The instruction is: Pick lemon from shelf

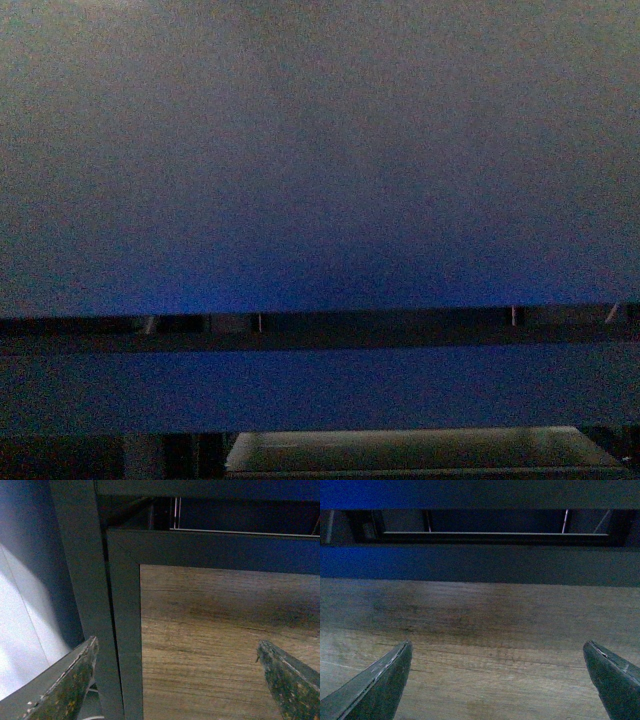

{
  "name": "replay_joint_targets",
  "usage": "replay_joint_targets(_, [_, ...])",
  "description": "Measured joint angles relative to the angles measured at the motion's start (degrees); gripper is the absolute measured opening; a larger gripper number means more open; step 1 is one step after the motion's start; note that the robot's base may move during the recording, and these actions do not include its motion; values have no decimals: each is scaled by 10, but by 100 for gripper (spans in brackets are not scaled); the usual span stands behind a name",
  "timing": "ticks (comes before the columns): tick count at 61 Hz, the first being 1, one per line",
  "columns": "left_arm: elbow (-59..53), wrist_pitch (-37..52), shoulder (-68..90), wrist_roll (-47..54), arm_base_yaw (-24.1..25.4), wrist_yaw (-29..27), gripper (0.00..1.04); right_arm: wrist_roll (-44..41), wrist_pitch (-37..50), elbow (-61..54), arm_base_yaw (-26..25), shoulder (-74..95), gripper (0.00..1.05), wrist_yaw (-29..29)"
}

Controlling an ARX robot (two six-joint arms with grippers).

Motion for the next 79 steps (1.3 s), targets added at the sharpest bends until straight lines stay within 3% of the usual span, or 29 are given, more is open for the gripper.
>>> replay_joint_targets(79, [0, 0, 0, 0, 0, 0, 97, 0, 0, 0, 0, 0, 102, 0])
